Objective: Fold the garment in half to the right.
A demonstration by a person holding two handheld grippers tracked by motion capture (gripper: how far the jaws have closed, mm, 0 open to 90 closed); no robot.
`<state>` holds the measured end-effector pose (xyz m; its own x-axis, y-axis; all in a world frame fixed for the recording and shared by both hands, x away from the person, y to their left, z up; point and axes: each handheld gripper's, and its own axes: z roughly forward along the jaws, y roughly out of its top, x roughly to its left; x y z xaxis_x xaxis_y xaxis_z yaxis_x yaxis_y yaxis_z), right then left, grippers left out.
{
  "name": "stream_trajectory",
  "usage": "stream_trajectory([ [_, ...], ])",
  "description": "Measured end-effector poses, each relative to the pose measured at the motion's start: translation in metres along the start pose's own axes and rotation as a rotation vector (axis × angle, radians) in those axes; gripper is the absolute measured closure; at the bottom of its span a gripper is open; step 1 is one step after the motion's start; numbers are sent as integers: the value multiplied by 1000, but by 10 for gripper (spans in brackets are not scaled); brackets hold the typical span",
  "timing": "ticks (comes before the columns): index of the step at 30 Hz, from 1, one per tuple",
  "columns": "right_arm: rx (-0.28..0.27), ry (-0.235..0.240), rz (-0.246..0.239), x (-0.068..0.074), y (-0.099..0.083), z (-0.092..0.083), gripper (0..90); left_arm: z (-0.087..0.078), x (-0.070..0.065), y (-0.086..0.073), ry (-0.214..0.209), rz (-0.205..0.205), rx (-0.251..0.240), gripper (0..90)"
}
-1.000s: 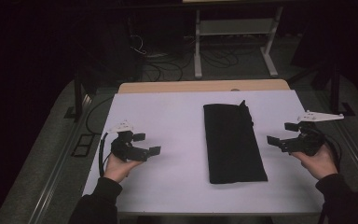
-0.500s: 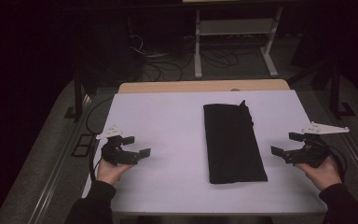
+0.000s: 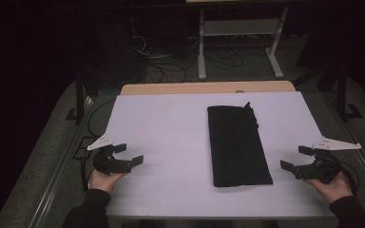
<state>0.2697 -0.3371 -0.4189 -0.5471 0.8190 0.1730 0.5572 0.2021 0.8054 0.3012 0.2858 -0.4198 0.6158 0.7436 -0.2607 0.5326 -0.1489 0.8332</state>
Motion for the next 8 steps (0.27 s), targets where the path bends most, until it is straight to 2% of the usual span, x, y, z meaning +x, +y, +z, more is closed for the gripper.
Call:
stream_trajectory([
  [2,-3,2,2,0,-3,-1,0,-3,2,-1,12,0,-4,0],
  [8,11,-5,11,-1,-10,-1,0,-5,3,-5,9,-17,6,0],
])
